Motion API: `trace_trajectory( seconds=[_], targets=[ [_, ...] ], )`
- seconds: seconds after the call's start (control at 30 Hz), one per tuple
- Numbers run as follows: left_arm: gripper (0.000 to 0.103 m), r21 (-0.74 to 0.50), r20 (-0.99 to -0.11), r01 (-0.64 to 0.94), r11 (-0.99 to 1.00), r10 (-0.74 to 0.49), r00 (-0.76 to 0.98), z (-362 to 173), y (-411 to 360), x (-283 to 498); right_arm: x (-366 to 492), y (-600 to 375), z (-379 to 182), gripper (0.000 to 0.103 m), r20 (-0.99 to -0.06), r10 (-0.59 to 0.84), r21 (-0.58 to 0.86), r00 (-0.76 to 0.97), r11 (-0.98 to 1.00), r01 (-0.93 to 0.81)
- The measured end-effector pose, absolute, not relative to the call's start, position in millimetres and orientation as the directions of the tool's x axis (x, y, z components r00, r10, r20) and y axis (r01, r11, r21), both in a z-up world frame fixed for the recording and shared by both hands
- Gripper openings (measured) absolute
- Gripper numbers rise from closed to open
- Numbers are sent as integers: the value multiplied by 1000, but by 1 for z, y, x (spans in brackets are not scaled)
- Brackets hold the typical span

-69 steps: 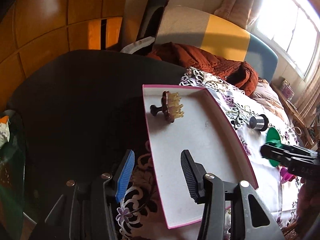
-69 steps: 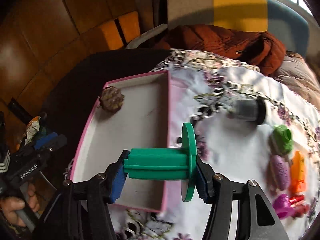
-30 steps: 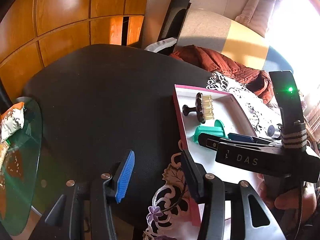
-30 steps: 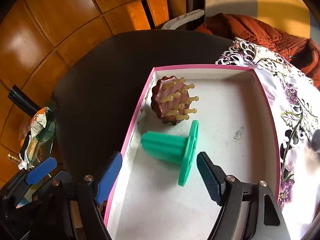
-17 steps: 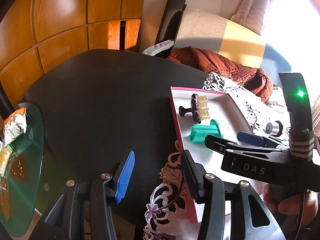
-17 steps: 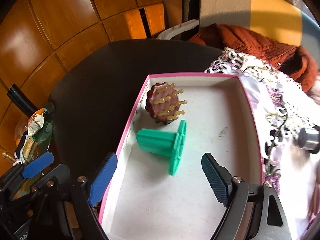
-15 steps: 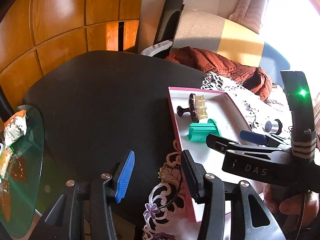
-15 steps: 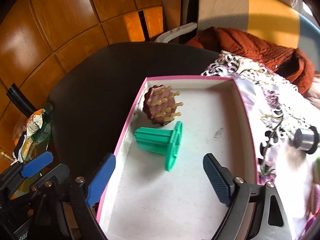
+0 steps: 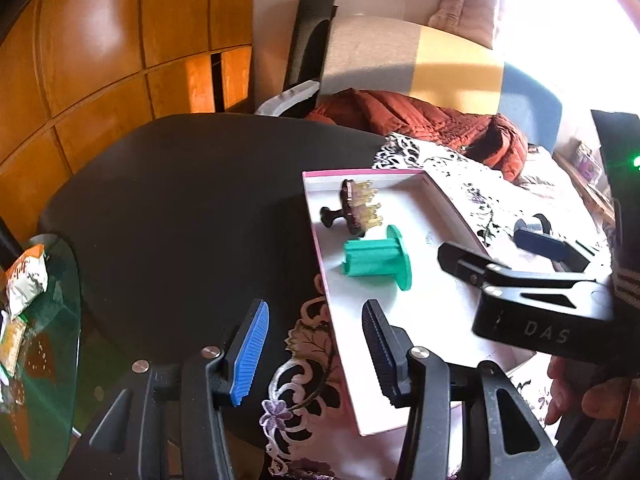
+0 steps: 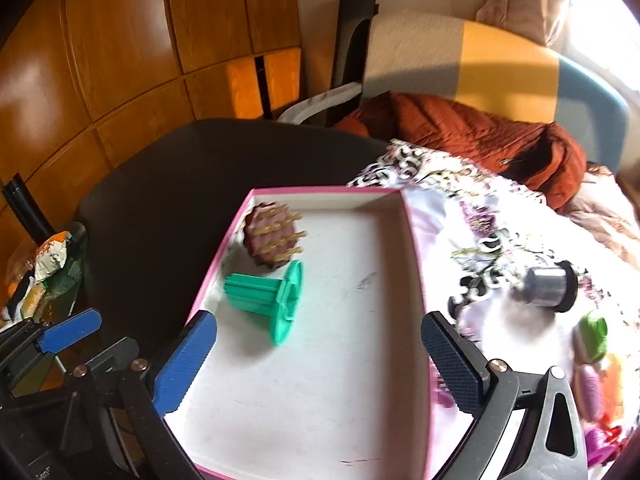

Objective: Organize rigid objects
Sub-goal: 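Move both tools back from the tray to the remaining toys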

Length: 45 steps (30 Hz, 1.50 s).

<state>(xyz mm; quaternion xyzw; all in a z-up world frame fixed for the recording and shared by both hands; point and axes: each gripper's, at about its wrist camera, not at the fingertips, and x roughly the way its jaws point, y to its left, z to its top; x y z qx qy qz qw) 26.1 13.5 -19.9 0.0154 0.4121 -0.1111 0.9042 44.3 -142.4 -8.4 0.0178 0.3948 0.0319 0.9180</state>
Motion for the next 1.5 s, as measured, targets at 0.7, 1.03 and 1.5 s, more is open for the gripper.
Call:
trace_trajectory(
  seconds=[0.7, 1.03, 1.5],
  targets=[
    [49, 14, -749, 406, 914, -260, 610, -11, -57, 10, -9, -272, 30, 103, -640, -208, -90, 740, 976, 196],
    [49, 52, -749, 511, 858, -305, 588, -8, -104, 0, -42, -388, 35, 103, -608, -423, -150, 672, 892, 426],
    [49, -6, -815, 648, 762, -380, 438, -30, -185, -7, -95, -515, -3, 103, -680, -435, 206, 589, 658, 724]
  ],
)
